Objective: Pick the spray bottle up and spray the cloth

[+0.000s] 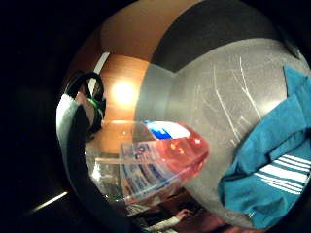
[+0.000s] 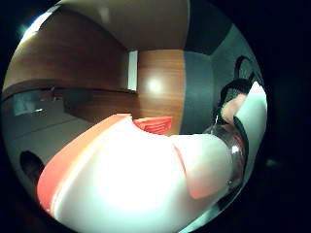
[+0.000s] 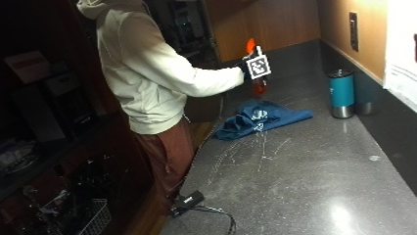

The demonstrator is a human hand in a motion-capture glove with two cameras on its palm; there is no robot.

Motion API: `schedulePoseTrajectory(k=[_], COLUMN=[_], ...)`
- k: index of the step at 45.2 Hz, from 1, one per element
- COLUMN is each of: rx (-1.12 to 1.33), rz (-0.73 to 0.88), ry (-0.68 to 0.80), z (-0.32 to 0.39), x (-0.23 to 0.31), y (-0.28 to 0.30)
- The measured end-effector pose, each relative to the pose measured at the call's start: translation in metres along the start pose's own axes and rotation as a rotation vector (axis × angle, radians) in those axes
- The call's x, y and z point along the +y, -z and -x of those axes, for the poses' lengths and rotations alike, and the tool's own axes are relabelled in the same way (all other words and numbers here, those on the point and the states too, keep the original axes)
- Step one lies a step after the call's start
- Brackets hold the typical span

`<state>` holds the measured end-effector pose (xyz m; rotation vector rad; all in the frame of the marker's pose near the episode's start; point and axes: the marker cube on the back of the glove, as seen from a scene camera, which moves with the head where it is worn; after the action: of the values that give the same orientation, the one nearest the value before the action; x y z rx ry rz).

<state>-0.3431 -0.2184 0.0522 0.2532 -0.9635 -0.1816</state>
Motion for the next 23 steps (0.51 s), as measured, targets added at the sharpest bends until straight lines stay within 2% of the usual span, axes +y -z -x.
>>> schedulePoseTrajectory(k=[4, 8, 10, 13, 14, 18, 23], rx=[0.069, 0.047, 0.038, 0.032, 0.041, 0.108, 0.123], rz=[-0.007, 0.09, 0.025, -0.18, -0.181, 0.086, 0.078], ry=[-0.023, -0.038, -0.029, -0.015, -0.016, -0.035, -0.03], z=[-0.024, -0.029, -0.029, -0.03, -0.032, -0.045, -0.052], x=[-0.007, -0.001, -0.012, -0.043, -0.044, -0.01, -0.015], y=[-0.017, -0.039, -0.046, -0.054, -0.058, -0.071, -0.069])
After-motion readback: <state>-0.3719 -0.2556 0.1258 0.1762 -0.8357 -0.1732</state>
